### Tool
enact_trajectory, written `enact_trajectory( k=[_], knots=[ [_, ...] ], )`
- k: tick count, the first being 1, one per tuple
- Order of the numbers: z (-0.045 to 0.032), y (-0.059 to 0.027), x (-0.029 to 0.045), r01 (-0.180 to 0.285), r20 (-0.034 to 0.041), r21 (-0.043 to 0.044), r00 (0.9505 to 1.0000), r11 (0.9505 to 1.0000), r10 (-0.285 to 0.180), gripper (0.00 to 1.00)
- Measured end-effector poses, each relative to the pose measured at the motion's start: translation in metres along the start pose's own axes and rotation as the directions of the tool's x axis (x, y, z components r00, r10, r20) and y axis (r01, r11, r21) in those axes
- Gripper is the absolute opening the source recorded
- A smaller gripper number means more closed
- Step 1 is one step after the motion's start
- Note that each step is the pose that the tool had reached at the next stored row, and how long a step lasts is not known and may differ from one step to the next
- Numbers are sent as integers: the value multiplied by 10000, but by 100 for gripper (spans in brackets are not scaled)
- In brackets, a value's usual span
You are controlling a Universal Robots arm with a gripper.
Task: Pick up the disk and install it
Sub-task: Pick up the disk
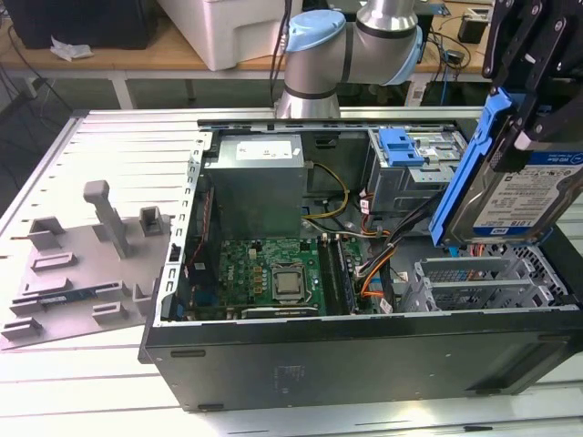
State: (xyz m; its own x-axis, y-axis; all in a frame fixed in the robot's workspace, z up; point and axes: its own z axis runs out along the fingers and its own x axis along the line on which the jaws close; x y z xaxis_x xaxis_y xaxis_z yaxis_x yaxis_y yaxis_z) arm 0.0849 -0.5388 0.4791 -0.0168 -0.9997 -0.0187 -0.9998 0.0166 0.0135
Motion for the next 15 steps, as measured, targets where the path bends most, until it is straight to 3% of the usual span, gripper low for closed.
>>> enact_trajectory(
  k=[5, 10, 15],
  knots=[
    [27, -8, 0, 234, -3, -1, 9997, 9997, -234, 37],
    [61, -8, 4, 249, -6, 74, 9997, 9997, -249, 37],
    [67, 2, 11, 250, -5, 92, 9997, 9996, -250, 37]
  ],
)
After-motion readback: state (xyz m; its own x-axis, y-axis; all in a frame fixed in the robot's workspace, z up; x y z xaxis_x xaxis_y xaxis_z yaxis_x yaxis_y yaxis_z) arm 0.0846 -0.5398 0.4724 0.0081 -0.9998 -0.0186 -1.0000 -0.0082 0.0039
